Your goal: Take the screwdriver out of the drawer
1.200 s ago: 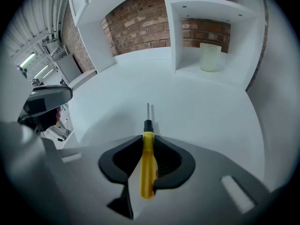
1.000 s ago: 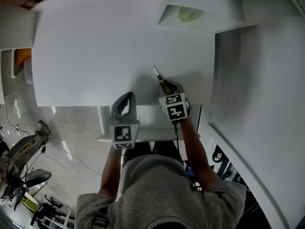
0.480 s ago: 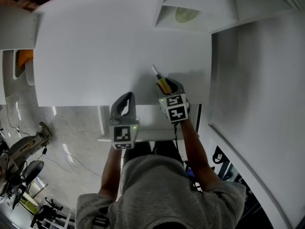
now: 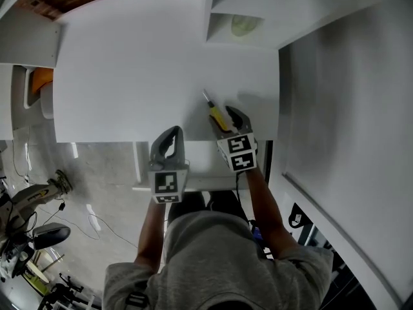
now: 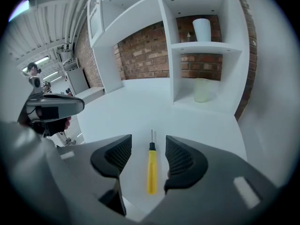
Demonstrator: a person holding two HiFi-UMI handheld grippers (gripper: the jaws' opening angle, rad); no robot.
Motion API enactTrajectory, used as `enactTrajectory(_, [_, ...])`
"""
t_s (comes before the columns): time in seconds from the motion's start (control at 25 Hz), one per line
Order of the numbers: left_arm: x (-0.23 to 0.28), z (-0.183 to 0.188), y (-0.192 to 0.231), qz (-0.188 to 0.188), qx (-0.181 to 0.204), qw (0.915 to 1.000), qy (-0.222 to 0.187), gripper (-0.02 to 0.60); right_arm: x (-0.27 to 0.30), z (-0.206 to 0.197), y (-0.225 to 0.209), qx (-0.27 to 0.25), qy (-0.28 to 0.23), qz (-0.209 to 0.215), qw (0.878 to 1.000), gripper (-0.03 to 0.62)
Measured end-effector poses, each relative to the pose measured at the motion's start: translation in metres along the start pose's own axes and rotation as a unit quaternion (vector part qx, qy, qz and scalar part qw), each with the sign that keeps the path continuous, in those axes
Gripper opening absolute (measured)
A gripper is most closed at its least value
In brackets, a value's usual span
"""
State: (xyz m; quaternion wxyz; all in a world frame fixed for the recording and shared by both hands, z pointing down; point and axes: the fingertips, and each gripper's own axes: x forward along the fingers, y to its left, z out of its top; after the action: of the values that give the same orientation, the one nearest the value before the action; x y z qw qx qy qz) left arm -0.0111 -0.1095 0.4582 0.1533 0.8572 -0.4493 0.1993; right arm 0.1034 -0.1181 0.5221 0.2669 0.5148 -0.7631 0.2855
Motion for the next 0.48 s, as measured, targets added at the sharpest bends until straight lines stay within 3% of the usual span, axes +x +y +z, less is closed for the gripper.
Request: enactTrajectory(0.48, [-0.044,0.037,-0.025,0.024,0.018,0.9982,-0.051,0.012,-0.075,0.023,0.010,-0.019,-0.086,-0.015,0.996,0.171])
